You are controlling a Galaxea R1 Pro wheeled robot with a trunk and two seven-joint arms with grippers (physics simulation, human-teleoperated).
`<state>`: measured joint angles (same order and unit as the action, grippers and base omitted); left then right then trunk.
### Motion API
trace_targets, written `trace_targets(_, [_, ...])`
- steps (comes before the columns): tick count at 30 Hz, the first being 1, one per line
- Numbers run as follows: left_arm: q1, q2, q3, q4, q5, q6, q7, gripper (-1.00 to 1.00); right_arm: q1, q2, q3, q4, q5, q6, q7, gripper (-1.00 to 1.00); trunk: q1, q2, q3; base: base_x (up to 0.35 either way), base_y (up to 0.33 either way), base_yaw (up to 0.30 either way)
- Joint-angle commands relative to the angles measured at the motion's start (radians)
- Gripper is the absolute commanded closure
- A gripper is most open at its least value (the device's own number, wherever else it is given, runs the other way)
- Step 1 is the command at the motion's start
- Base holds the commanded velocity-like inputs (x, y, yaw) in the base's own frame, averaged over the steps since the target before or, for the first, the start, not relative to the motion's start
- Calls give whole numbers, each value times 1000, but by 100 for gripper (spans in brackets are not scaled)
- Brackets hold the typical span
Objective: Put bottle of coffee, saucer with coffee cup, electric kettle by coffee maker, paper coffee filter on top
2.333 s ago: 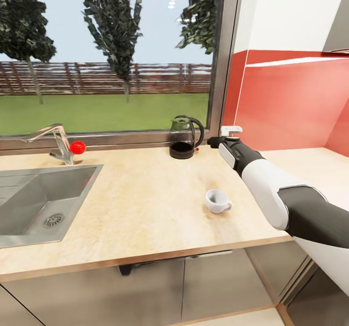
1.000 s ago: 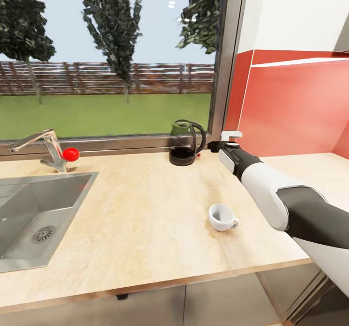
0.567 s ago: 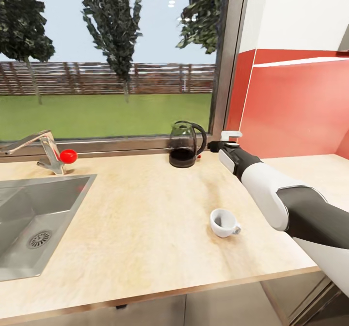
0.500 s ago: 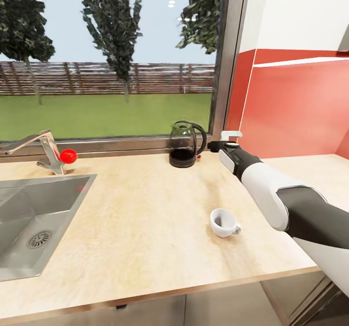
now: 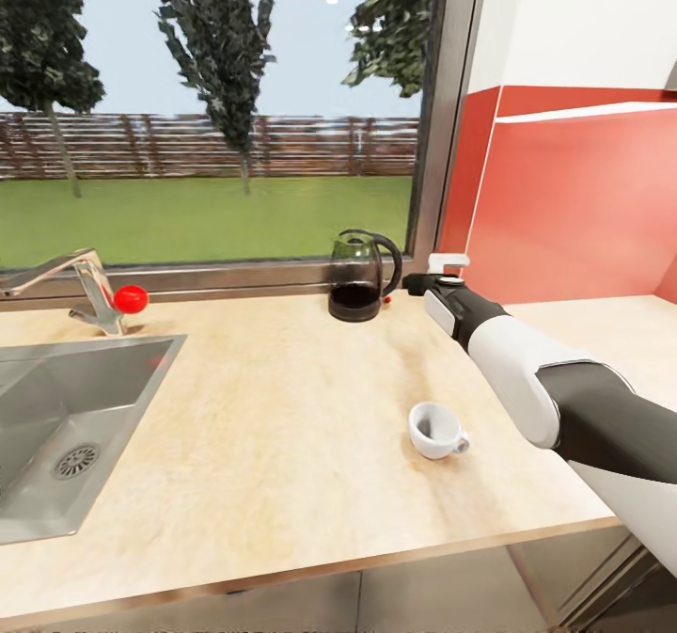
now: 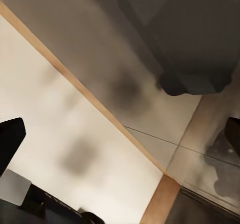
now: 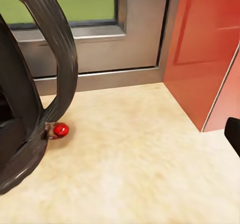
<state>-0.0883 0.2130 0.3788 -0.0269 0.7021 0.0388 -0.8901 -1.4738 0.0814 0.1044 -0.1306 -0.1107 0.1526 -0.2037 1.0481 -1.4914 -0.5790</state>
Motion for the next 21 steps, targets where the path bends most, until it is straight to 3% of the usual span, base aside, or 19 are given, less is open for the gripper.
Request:
trace_targets(1, [-1, 0, 5, 1, -1, 4, -4, -100, 0, 0, 10, -2, -10, 4, -5, -100, 0, -1, -3, 0, 0, 58])
trace_targets(21, [-1, 0, 5, 0, -1, 4, -4, -100, -4, 0, 9, -13, -11, 2, -6, -100, 0, -1, -34, 0, 0, 95])
